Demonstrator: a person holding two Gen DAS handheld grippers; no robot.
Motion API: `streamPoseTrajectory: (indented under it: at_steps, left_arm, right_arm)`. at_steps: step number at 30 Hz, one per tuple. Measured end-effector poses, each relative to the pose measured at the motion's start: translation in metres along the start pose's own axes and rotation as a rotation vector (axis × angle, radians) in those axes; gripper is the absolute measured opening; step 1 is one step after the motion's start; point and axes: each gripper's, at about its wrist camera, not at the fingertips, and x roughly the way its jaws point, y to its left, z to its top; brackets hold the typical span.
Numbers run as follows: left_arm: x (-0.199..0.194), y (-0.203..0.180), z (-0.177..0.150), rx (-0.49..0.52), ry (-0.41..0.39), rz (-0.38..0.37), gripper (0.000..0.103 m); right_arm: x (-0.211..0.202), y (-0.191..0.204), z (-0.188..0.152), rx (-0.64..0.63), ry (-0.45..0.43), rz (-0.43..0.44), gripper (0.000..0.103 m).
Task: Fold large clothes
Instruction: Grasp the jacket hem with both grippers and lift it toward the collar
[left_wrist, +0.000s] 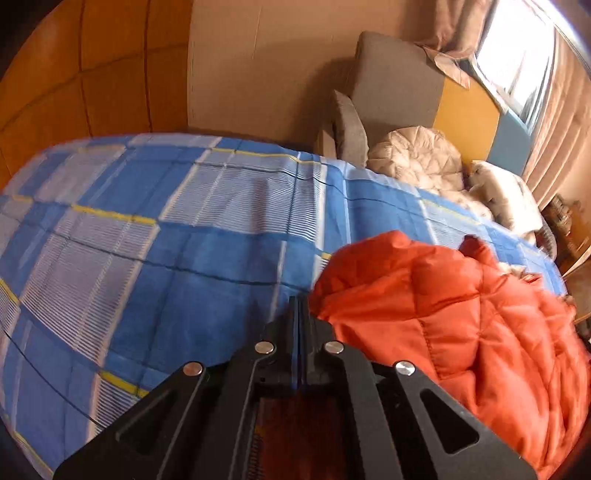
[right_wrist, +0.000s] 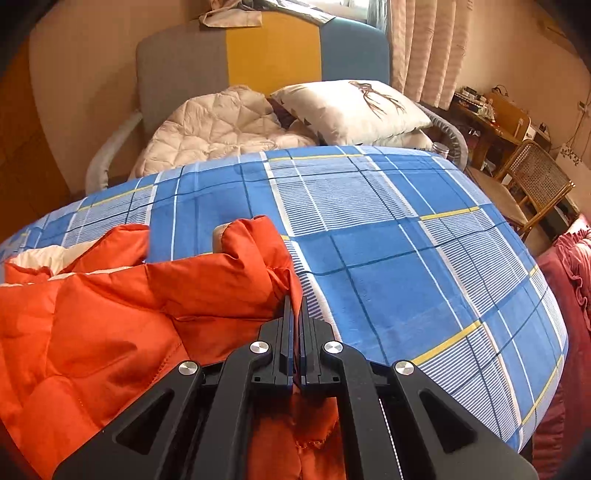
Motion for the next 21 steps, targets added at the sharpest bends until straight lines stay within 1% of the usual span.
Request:
streamPoseTrajectory:
  at_steps: [1,2,3,6,7,8,9,10,12,14,17,18,20,21]
  left_arm:
    - [-0.009,0.000,0.000,-0.009,-0.029,0.020,0.014]
    - [-0.020,-0.002,0.000,-0.008,-0.063,0.031,0.036]
    - [-0.034,-0.004,-0.002,-0.011,-0.106,0.033,0.050]
    - [-0.068,-0.019,-0.008,0.006,-0.182,-0.008,0.051]
    - [-0.076,-0.025,-0.010,0.020,-0.198,-0.019,0.051]
    - [-0.085,-0.033,-0.015,0.032,-0.215,-0.042,0.051]
    - [-0.093,-0.041,-0.021,0.035,-0.225,-0.069,0.052]
    - [-0.098,-0.048,-0.025,0.044,-0.226,-0.090,0.052]
    - [-0.105,-0.068,-0.039,0.078,-0.223,-0.133,0.052]
    - [-0.104,-0.086,-0.050,0.106,-0.201,-0.166,0.052]
    - [-0.097,-0.113,-0.067,0.146,-0.161,-0.193,0.052]
    - [-0.094,-0.120,-0.072,0.153,-0.154,-0.191,0.052]
    - [-0.088,-0.130,-0.078,0.168,-0.138,-0.190,0.052]
    - [-0.083,-0.134,-0.082,0.170,-0.124,-0.185,0.052]
  right_arm:
    - [-0.002,-0.001,0.001,0.006,-0.003,0.006,0.001]
    - [-0.006,-0.002,0.001,0.010,-0.014,0.007,0.002]
    - [-0.009,-0.003,0.002,0.012,-0.016,0.014,0.005]
    - [-0.027,-0.002,0.001,0.020,-0.046,0.008,0.005]
    - [-0.035,0.000,0.000,0.024,-0.055,0.015,0.013]
    - [-0.043,0.003,-0.002,0.027,-0.059,0.017,0.024]
    - [-0.050,0.006,-0.003,0.031,-0.071,0.031,0.053]
    - [-0.060,0.009,-0.006,0.035,-0.096,0.051,0.062]
    - [-0.079,0.023,-0.014,0.018,-0.137,0.066,0.062]
    - [-0.093,0.035,-0.021,0.008,-0.142,0.119,0.062]
    - [-0.108,0.057,-0.035,-0.012,-0.150,0.151,0.062]
    - [-0.110,0.065,-0.040,-0.023,-0.145,0.167,0.062]
    - [-0.110,0.081,-0.050,-0.043,-0.138,0.153,0.062]
    - [-0.108,0.086,-0.053,-0.048,-0.127,0.168,0.062]
